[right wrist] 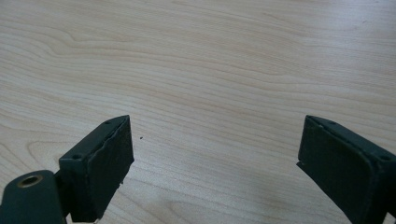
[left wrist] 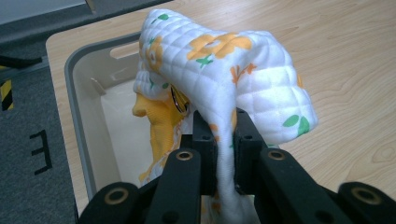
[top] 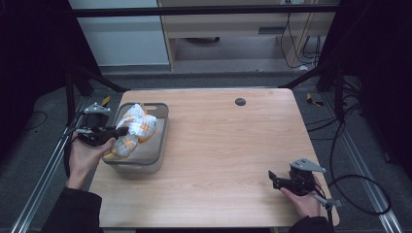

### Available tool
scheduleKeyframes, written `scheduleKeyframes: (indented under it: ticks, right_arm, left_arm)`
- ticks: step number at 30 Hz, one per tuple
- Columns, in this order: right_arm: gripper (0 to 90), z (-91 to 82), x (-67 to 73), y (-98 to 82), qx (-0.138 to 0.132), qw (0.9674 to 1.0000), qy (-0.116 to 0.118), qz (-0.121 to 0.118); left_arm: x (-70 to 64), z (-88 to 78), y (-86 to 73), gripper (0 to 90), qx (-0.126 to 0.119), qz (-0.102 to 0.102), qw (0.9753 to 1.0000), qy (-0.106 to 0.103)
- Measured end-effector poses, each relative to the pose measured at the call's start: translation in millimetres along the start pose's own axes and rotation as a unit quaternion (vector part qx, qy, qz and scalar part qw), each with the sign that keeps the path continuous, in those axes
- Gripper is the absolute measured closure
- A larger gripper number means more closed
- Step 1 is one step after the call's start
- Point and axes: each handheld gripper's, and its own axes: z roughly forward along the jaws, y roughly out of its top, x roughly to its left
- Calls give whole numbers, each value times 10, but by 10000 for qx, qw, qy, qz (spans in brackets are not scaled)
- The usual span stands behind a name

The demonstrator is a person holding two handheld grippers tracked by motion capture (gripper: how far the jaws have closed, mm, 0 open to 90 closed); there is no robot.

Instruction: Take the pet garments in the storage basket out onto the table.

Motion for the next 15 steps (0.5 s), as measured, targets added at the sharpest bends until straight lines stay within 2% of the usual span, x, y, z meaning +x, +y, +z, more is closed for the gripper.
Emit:
scheduleKeyframes:
  ticks: [9,15]
  right_arm:
    - [103,0,0,0,-7,10000,-7,-4]
    - [103,-3,-2,0,-11,10000,-9,-2]
  left_arm:
    - [-119,-88,85,825,-59,185,9998,-79]
    - [-193,-93,145,825,-85,252,9994,-237]
